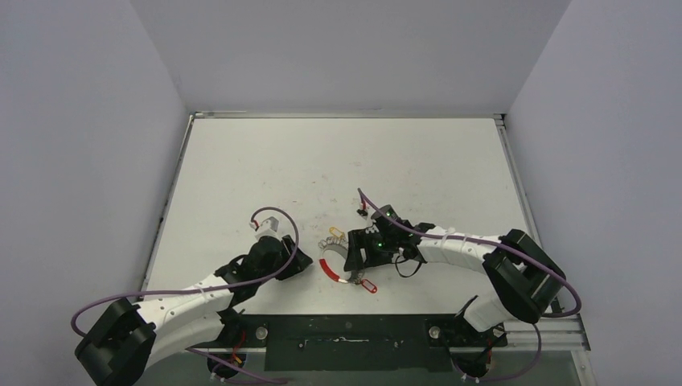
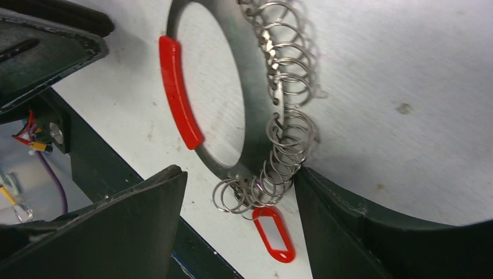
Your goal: Put the keys on the keyring
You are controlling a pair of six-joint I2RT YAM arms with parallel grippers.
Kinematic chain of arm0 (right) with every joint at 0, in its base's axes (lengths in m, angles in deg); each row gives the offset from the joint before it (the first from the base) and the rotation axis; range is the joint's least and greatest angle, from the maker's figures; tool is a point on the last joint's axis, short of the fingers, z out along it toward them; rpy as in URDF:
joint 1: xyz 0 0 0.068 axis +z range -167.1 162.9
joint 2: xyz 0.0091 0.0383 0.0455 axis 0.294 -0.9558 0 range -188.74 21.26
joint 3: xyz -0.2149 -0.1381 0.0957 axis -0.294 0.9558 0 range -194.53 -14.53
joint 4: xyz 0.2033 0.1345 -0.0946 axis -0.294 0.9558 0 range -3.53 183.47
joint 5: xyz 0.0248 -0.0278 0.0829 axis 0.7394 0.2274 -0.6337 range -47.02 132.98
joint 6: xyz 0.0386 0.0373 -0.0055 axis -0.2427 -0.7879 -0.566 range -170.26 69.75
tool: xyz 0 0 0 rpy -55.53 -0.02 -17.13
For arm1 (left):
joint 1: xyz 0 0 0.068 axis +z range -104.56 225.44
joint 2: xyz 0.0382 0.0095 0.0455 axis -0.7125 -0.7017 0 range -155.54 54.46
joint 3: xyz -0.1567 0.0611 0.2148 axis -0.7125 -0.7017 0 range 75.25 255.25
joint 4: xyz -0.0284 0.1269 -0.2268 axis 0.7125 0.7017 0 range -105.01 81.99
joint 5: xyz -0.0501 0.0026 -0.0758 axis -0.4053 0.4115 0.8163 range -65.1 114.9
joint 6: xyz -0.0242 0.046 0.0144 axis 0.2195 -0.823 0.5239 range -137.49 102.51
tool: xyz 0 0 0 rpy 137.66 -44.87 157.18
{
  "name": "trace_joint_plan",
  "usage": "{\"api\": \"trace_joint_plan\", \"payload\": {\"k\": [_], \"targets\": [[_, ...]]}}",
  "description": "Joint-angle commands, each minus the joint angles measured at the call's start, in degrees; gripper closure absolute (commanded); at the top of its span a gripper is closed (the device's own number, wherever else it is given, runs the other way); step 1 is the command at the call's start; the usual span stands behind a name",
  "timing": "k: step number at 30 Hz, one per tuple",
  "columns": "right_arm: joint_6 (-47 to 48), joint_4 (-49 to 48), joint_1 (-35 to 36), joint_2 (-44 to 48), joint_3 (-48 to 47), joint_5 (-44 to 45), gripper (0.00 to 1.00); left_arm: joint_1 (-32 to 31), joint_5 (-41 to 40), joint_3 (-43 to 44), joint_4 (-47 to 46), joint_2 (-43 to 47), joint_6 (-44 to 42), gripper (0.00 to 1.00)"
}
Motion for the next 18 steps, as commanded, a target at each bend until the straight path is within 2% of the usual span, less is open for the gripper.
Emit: {"api": "trace_joint_plan", "payload": {"k": [1,7,18], "targets": [[-2.82,-4.34,3.1,-2.8,-0.43,-1.97,0.31,0.36,1.43,-1.15,-7.1,0.26,2.72,0.55],[-5.99,-7.95,4.84,-2.45,-0.59,-3.78,0.3,0.45,2.72,0.37,-6.44,-1.39,1.23,0.55],[4.83,3.44,4.32,8.44,-2.41,6.73,0.18,0.75,4.92,3.05,-2.71,-0.33,-4.95,0.55]]}}
